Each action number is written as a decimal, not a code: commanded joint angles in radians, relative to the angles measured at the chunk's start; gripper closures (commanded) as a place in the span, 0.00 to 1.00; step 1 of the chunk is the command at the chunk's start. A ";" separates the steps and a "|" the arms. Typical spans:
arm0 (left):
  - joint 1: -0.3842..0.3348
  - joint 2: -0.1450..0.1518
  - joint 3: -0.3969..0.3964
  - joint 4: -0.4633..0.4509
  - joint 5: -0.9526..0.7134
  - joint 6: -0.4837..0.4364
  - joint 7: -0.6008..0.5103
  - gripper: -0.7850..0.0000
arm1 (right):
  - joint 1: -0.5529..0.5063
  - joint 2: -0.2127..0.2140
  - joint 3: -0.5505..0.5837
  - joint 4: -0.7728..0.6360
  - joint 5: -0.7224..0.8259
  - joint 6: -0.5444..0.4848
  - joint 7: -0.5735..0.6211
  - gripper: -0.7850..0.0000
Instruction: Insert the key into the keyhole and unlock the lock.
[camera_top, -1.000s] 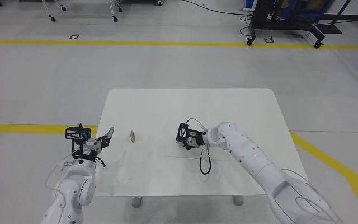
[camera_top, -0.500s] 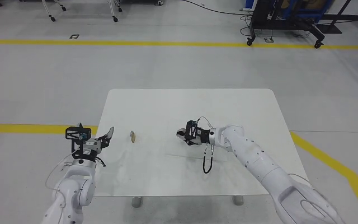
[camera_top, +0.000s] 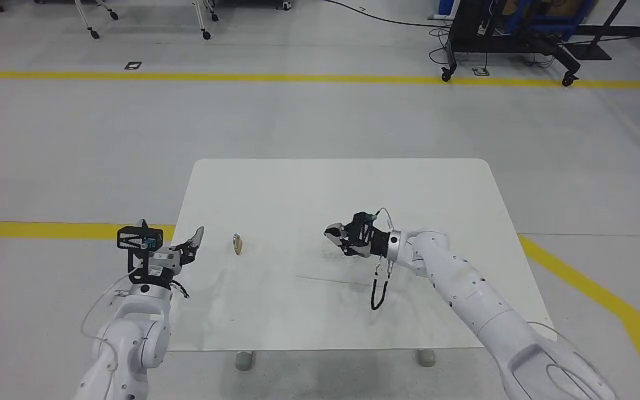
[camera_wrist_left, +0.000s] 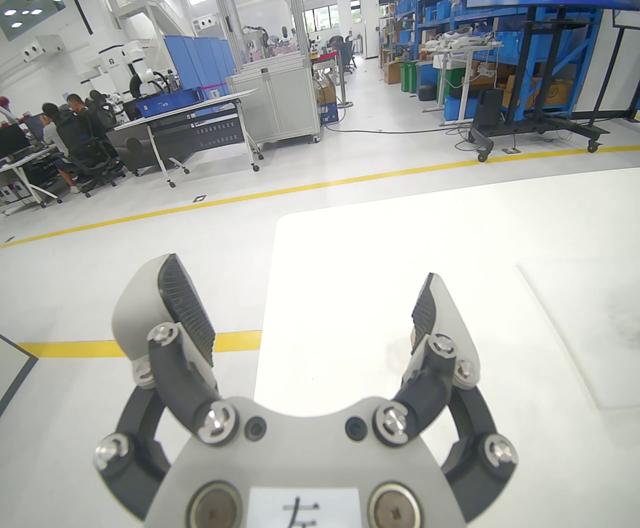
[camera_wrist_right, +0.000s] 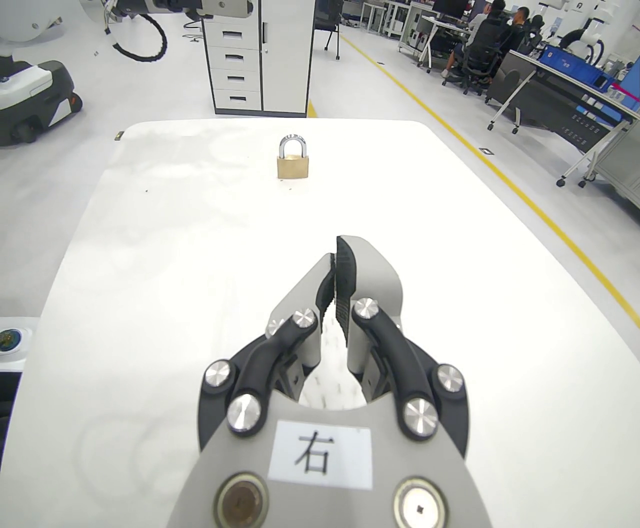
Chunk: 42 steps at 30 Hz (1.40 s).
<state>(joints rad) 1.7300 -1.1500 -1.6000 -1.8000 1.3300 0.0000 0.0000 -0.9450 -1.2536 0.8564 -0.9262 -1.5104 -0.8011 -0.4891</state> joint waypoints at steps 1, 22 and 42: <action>-0.003 -0.001 0.005 -0.003 -0.004 -0.006 0.000 0.00 | -0.016 -0.003 0.009 -0.004 0.057 0.005 -0.065 1.00; -0.118 -0.032 0.140 -0.035 -0.437 -0.158 -0.024 0.00 | -0.055 -0.020 0.032 0.045 0.245 -0.104 -0.397 1.00; -0.434 -0.092 0.372 0.408 -1.751 -0.544 -0.541 0.00 | -0.059 -0.073 -0.205 -0.083 0.849 -0.211 -0.318 1.00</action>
<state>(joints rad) 1.3100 -1.2417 -1.2298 -1.4299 -0.3735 -0.5528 -0.5090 -1.0040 -1.3262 0.6504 -1.0101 -0.6596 -1.0123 -0.8070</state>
